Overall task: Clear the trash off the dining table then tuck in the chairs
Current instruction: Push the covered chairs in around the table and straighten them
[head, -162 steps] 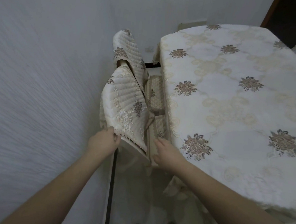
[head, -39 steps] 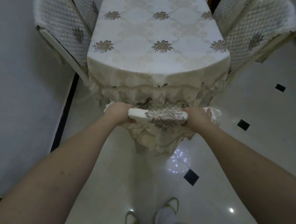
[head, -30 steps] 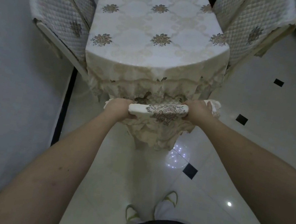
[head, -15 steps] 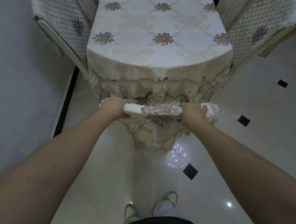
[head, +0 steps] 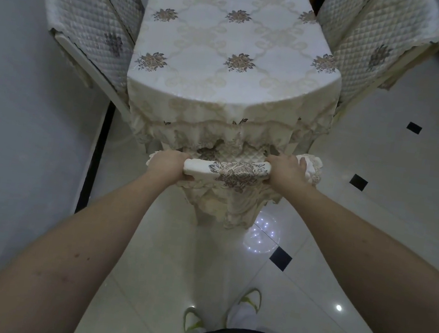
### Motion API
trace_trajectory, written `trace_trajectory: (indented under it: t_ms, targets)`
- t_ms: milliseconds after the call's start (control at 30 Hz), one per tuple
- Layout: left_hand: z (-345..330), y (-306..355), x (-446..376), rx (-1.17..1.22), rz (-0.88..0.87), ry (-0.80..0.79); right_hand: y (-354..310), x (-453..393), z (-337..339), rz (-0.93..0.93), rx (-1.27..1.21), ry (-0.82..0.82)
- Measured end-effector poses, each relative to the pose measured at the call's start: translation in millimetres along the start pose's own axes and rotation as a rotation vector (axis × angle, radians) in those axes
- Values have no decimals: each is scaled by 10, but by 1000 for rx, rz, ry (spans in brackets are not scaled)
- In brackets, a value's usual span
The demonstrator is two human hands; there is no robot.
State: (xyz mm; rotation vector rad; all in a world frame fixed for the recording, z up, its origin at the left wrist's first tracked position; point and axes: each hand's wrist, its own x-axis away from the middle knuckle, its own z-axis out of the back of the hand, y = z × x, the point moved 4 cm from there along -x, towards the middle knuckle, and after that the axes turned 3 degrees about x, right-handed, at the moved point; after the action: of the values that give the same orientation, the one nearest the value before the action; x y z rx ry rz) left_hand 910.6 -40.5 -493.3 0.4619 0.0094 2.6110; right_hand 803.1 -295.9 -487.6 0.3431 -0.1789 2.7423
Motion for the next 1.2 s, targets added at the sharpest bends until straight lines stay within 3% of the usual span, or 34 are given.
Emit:
trace_trajectory:
  t_ms: [500, 800, 900, 967, 1067, 1200]
  targets:
    - [49, 8, -144, 27, 7, 5, 0, -162, 60, -5, 15, 18]
    - [38, -11, 25, 130, 30, 151, 30, -42, 85, 35, -67, 20]
    - [-5, 190, 302, 114, -120, 189, -15, 146, 122, 31, -190, -50]
    - [-86, 418, 495, 55, -276, 208, -108, 397, 37, 107, -148, 27]
    - [-268, 583, 715, 19, -277, 256, -218, 764, -147, 179, -133, 240]
    - [-421, 597, 860, 30, -265, 287, -194, 926, -253, 172, -90, 301]
